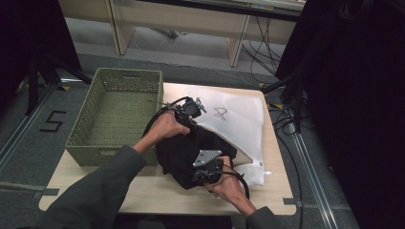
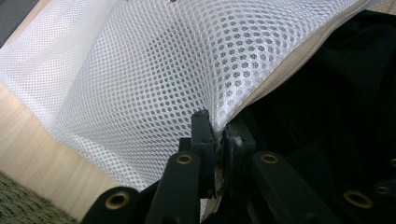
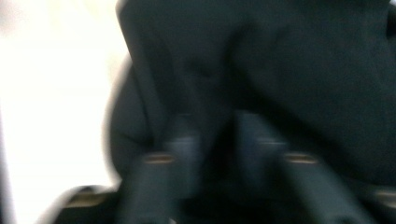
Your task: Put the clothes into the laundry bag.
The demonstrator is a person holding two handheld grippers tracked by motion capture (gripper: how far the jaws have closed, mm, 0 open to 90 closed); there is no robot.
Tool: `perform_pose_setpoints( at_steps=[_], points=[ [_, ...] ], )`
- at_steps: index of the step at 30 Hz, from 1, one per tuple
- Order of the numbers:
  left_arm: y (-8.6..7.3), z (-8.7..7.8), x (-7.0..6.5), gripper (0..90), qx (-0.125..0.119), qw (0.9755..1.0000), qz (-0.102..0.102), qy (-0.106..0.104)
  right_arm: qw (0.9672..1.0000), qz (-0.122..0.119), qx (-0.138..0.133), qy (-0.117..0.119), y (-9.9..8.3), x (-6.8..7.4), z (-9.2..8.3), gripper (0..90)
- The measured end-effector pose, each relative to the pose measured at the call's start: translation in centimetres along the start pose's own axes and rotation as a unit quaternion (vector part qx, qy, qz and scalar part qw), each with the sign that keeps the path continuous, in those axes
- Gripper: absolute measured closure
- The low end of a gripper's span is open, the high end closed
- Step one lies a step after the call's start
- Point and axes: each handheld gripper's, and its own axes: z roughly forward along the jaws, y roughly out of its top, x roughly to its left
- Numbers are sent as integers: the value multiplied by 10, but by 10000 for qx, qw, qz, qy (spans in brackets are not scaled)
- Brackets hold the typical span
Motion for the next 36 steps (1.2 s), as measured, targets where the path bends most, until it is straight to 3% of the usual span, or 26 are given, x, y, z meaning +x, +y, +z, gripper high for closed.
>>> perform_pose_setpoints(
  at_steps=[2, 3, 4, 6, 10, 11, 12, 17, 20, 23, 25, 26, 27, 28, 29, 30, 33, 36],
  points=[
    [0, -1, -1, 845, 39, 10000, 48, -12, 9999, 11, 70, -134, -1, -8, 4, 896],
    [0, 0, -1, 846, -20, 10000, -29, -8, 9997, 4, 76, -220, -1, -11, 3, 900],
    [-1, 0, -2, 846, -37, 10000, -48, -14, 9994, 139, 64, -322, -1, -12, 4, 900],
    [-1, -1, 0, 847, 37, 10000, 71, -19, 9977, 50, -98, -674, -1, -19, 5, 900],
    [0, -2, -2, 849, 19, 9998, 170, -43, 9920, 8, -17, -1260, 4, -36, 4, 900],
    [1, -3, -2, 850, 33, 9998, 187, -37, 9890, 141, -30, -1470, 6, -39, 7, 900],
    [1, -3, -3, 851, 49, 9998, 204, -40, 9887, 139, 41, -1491, 7, -42, 7, 900],
    [1, -5, -3, 854, 52, 9997, 246, -64, 9782, 154, -104, -2069, 10, -69, 11, 900],
    [2, -5, -3, 853, 61, 9996, 252, -79, 9740, 289, -92, -2247, 9, -75, 14, 900],
    [2, -5, -2, 852, 59, 9996, 266, -56, 9728, 342, -81, -2290, 9, -78, 15, 900],
    [2, -4, -1, 852, 82, 9995, 291, -24, 9755, 307, -148, -2173, 8, -80, 12, 897],
    [2, -3, 0, 851, 88, 9996, 257, -38, 9757, 416, -261, -2134, 8, -78, 10, 880],
    [2, -3, 1, 851, 107, 9997, 238, -24, 9761, 605, -385, -2051, 7, -75, 7, 839],
    [2, -2, 2, 850, 115, 9997, 199, -11, 9791, 462, -505, -1916, 6, -77, 3, 763],
    [2, -2, 3, 849, 139, 9998, 162, -41, 9800, 886, -420, -1730, 5, -72, -1, 688],
    [1, -2, 4, 848, 126, 9998, 156, -38, 9825, 962, -519, -1510, 3, -71, -9, 619],
    [2, -1, 7, 848, 114, 9999, 83, -80, 9810, 1104, -902, -1317, 2, -60, -26, 504],
    [2, 0, 7, 846, 111, 9999, 38, -117, 9803, 1085, -1292, -1030, 5, -43, -41, 467]
  ],
)
